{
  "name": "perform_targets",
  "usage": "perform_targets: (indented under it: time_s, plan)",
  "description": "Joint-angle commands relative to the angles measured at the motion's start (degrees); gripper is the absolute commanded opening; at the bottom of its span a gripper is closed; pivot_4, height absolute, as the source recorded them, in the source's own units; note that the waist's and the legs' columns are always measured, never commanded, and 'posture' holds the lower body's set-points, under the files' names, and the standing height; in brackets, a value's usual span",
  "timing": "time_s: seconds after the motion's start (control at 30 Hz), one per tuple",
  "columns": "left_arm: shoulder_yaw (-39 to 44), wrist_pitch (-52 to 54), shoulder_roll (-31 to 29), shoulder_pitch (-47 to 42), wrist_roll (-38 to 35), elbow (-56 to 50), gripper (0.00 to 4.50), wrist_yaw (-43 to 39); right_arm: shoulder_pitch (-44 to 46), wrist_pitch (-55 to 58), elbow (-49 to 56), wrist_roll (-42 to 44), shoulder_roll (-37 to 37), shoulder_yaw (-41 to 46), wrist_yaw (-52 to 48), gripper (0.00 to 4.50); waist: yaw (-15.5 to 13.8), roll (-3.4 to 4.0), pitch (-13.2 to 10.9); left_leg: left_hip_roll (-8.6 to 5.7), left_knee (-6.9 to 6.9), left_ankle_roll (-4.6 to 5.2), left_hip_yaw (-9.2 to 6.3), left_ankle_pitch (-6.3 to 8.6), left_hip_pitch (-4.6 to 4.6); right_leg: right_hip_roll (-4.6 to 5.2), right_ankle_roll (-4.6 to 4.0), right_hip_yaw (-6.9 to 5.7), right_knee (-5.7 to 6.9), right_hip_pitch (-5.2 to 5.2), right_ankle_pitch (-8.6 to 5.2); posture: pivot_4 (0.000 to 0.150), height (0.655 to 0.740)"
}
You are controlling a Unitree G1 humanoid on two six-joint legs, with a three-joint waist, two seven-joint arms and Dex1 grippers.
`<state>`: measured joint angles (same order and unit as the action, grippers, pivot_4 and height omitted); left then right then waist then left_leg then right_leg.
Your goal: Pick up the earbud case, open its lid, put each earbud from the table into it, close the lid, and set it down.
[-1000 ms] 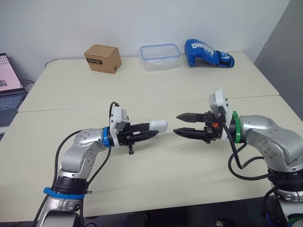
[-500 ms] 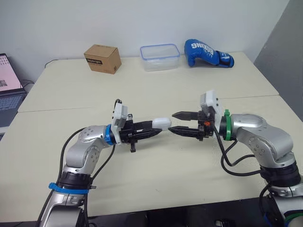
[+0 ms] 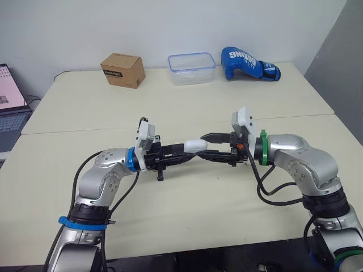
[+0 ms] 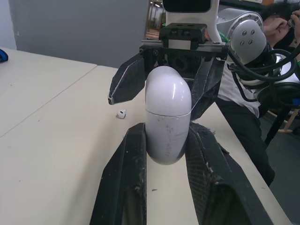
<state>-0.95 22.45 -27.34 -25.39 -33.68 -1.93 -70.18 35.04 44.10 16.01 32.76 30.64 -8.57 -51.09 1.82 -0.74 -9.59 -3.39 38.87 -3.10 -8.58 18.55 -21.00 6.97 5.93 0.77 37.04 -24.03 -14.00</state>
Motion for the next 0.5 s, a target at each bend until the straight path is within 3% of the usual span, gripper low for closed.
perform_targets:
  time_s: [0.03, 0.5]
  plan:
    - [-0.6, 0.3, 0.0, 0.2, -1.4, -3.6, 0.79, -0.7, 1.9, -1.4, 0.4, 0.0, -0.1, 2.0, 0.4, 2.8, 0.0, 0.0, 0.0, 0.0, 0.0, 0.0, 0.0, 0.0, 0.0, 0.0, 0.0, 0.0, 0.0, 0.0, 0.0, 0.15, 0.7307]
    - [-1.0, -0.2, 0.1, 3.3, -1.3, -4.5, 0.79, -1.2, 4.2, -1.9, -1.9, 0.2, -0.7, 2.3, -0.3, 2.8, 0.0, 0.0, 0.0, 0.0, -0.01, 0.0, 0.0, 0.0, 0.0, 0.0, 0.0, 0.01, 0.01, -0.01, 0.0, 0.15, 0.7307]
